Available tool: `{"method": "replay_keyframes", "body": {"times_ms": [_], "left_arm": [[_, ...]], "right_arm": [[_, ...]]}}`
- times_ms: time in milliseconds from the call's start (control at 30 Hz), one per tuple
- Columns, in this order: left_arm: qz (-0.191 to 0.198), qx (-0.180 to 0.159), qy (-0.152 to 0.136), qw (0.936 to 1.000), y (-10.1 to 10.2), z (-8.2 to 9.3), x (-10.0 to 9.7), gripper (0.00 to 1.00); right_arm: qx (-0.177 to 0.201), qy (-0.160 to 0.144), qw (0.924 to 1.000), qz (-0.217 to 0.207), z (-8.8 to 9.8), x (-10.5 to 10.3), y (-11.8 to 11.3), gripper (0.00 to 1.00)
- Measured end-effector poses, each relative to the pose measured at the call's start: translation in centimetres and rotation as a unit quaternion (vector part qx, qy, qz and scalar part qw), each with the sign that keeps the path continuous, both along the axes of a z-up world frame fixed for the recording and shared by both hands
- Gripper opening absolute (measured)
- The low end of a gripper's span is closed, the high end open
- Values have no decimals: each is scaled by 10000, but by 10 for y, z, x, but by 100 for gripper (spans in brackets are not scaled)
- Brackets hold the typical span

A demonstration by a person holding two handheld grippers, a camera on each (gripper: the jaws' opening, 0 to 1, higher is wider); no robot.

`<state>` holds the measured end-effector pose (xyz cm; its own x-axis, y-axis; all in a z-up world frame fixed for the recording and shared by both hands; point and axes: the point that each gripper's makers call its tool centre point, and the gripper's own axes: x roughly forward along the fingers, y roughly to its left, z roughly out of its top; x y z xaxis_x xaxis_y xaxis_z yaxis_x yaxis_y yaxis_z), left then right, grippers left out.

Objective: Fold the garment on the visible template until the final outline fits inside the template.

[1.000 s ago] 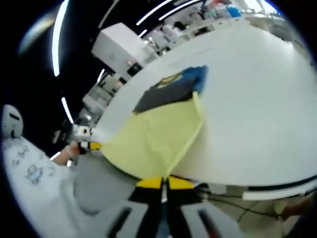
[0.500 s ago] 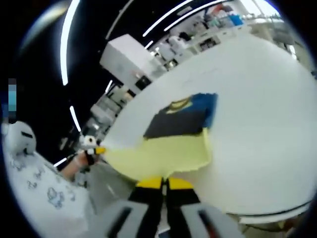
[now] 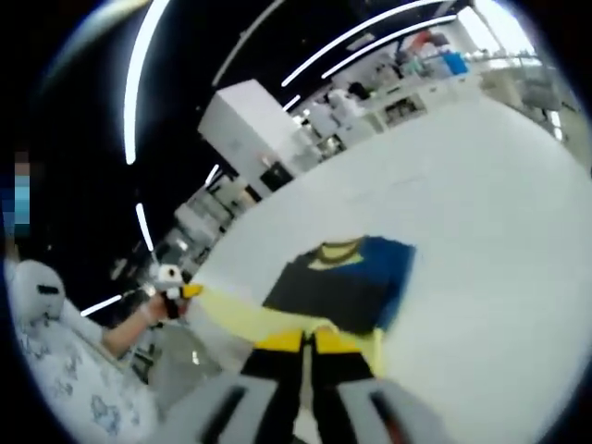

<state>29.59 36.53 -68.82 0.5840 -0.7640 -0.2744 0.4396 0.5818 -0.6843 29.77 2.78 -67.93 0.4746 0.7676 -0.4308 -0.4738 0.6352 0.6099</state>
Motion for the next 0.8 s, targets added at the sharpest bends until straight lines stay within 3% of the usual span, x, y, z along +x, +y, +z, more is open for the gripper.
{"method": "replay_keyframes", "body": {"times_ms": [100,400,800], "left_arm": [[89,40,-21,10000,3,-4,17,0],[476,12,-149,9988,8,-11,70,0],[833,145,-112,9964,8,-38,125,0]], "right_arm": [[-38,-78,10000,-44,-1,29,-3,0],[-170,-274,9992,-219,-11,88,-8,0],[-319,-317,9978,-493,-33,147,-12,0]]}}
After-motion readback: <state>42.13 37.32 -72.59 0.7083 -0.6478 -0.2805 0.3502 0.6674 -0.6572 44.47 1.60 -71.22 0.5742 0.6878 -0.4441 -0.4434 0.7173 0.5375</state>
